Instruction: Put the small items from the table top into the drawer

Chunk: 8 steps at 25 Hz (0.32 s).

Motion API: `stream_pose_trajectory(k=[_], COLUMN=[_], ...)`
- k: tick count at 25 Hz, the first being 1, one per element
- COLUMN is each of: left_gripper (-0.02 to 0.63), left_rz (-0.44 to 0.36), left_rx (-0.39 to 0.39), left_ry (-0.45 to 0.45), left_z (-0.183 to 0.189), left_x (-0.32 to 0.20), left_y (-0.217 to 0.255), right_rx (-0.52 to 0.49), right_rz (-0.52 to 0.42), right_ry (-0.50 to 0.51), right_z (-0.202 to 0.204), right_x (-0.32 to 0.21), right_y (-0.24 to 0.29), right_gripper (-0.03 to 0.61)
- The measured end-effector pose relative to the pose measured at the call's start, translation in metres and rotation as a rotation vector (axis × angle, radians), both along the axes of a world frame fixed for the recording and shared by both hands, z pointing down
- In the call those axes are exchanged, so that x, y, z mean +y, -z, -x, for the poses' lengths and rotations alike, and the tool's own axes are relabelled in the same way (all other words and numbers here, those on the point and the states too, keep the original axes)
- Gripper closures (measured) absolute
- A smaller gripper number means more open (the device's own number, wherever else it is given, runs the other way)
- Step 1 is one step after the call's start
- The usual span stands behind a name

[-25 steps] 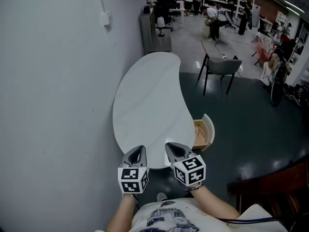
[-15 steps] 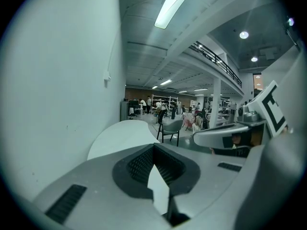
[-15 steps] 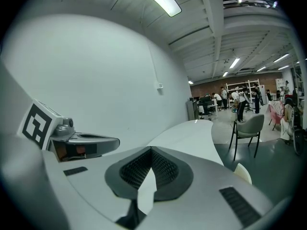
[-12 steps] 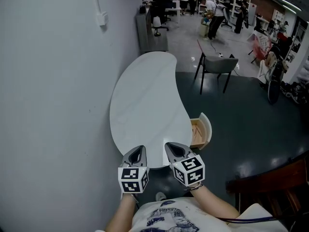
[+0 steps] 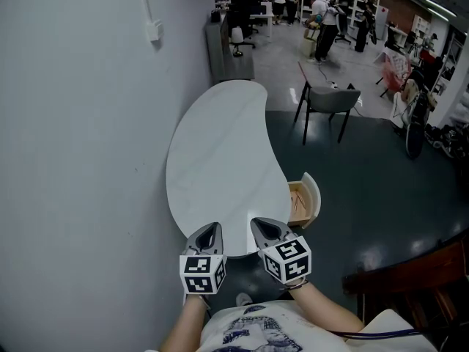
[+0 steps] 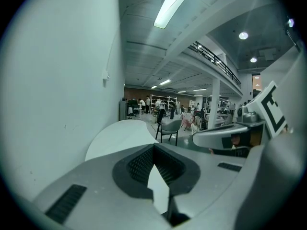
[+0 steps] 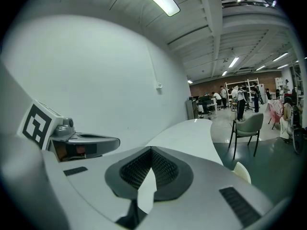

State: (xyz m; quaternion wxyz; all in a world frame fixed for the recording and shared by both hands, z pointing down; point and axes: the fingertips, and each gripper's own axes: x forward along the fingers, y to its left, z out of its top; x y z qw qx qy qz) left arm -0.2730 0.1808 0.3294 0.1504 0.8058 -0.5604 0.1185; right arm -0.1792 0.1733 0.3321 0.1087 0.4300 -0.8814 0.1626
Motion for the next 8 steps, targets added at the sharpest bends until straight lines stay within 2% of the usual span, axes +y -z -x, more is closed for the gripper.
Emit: stream_pose_trajectory(k=[8], left_gripper=[0.594], left_rz=[-0.004], left_rx=[-0.006], left_ry=[-0.005], left_z=[-0.0018], left_x=[0.0034], left_y=[0.0019], right_rx=[0.000], right_rz=[-0.002], right_ry=[0.004], right_z=[0.0004], right_x=[0.0045], right_y=[0.0016], right_gripper=[0.558])
